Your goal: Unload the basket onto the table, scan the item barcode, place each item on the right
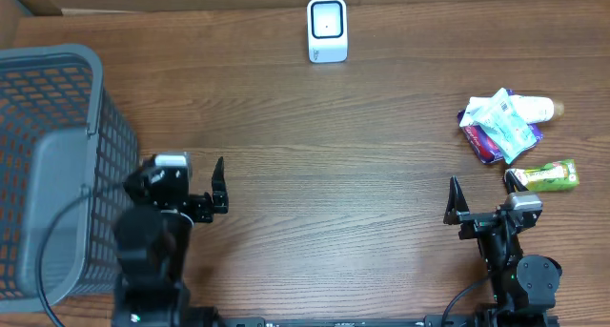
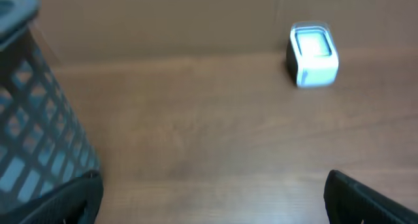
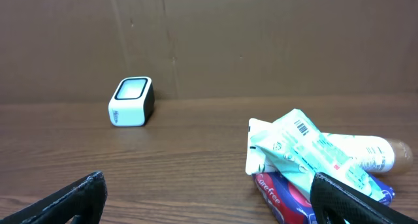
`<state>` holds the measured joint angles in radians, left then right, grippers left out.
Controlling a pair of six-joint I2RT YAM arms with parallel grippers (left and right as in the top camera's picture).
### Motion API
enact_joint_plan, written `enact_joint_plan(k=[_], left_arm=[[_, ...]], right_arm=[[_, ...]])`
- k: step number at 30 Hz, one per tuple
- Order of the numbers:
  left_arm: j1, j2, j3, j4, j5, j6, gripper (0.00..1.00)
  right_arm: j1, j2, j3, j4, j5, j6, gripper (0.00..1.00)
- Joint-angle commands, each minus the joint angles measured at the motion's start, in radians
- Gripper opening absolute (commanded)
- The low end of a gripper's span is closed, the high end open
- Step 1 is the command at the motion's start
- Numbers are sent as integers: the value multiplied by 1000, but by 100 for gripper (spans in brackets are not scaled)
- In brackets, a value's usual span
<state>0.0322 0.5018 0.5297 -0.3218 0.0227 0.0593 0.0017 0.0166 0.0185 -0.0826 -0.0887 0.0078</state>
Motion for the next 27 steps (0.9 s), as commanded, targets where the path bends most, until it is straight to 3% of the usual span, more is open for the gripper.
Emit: enact_joint_plan(k=[1,8,12,14,21,27], left_arm=[[-7,-106,-159,136,3,43,100],[-7,-253,-402,428,3,77,100],[-7,-317,-498,516,3,95,100],[-8,-341,-527,503,3,103,100],[-6,-433,-524,232,3,83,100],[-6,-486,-525,264,3,34,100]], right_arm=[[6,-5,-10,5,6,7,100],[6,-5,-10,5,6,7,100],[5,-5,-10,6,6,7,100],[6,-5,-10,5,6,7,100],[5,-5,-10,5,6,7,100],[6,-5,-10,6,6,7,100]])
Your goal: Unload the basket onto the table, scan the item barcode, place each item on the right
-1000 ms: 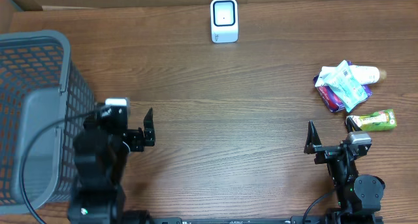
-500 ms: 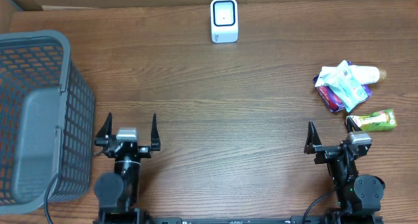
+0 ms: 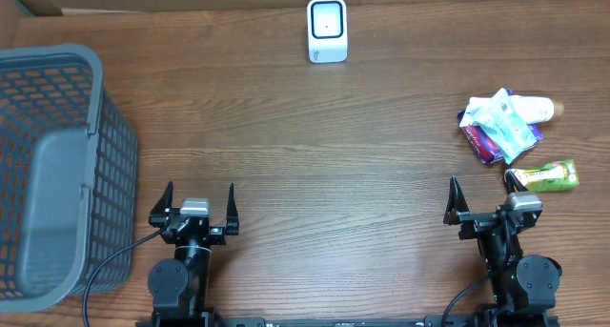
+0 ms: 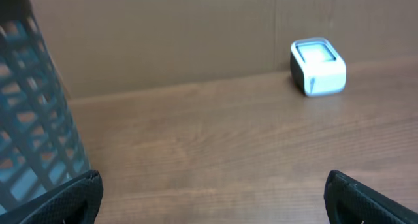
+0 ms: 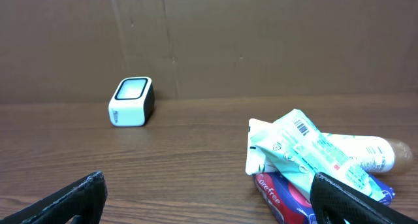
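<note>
The white barcode scanner (image 3: 327,30) stands at the far middle of the table, also seen in the left wrist view (image 4: 318,67) and the right wrist view (image 5: 132,101). At the right lies a pile of items: a pale green pouch (image 5: 307,149) with its barcode facing up, on a red and blue pack (image 5: 287,194) and a white tube (image 5: 372,152). A green pack (image 3: 548,175) lies nearer. My left gripper (image 3: 200,197) is open and empty at the front left. My right gripper (image 3: 484,199) is open and empty just short of the pile.
A grey mesh basket (image 3: 57,165) fills the left side of the table, its wall close to my left gripper (image 4: 212,188). A brown wall backs the table behind the scanner. The right gripper (image 5: 209,188) faces bare wood left of the pile.
My left arm was raised and turned beside the basket; it now sits low at the front edge, facing the far wall, still open. The right arm and the items have not moved.
</note>
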`<state>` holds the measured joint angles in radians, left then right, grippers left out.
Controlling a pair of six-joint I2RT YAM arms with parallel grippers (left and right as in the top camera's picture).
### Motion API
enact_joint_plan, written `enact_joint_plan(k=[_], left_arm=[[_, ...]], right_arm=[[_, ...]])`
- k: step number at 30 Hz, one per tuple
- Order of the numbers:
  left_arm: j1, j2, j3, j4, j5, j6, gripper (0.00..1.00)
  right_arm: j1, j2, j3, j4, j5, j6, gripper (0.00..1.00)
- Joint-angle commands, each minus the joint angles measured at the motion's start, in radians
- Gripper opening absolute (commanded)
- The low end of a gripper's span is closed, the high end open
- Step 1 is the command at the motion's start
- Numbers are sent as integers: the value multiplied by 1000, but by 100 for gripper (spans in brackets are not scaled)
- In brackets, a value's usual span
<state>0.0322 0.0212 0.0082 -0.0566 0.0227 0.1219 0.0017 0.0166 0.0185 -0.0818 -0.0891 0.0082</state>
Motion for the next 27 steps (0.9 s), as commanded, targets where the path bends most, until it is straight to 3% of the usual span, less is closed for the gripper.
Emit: enact_joint_plan(k=[1,27], left_arm=[[-6,-4,-3,-13,3,-29,100],[-6,-2,-3,-21,3,-29,99]], right_arm=[[6,-5,-10,5,6,6,100],[6,-5,-10,5,6,6,100]])
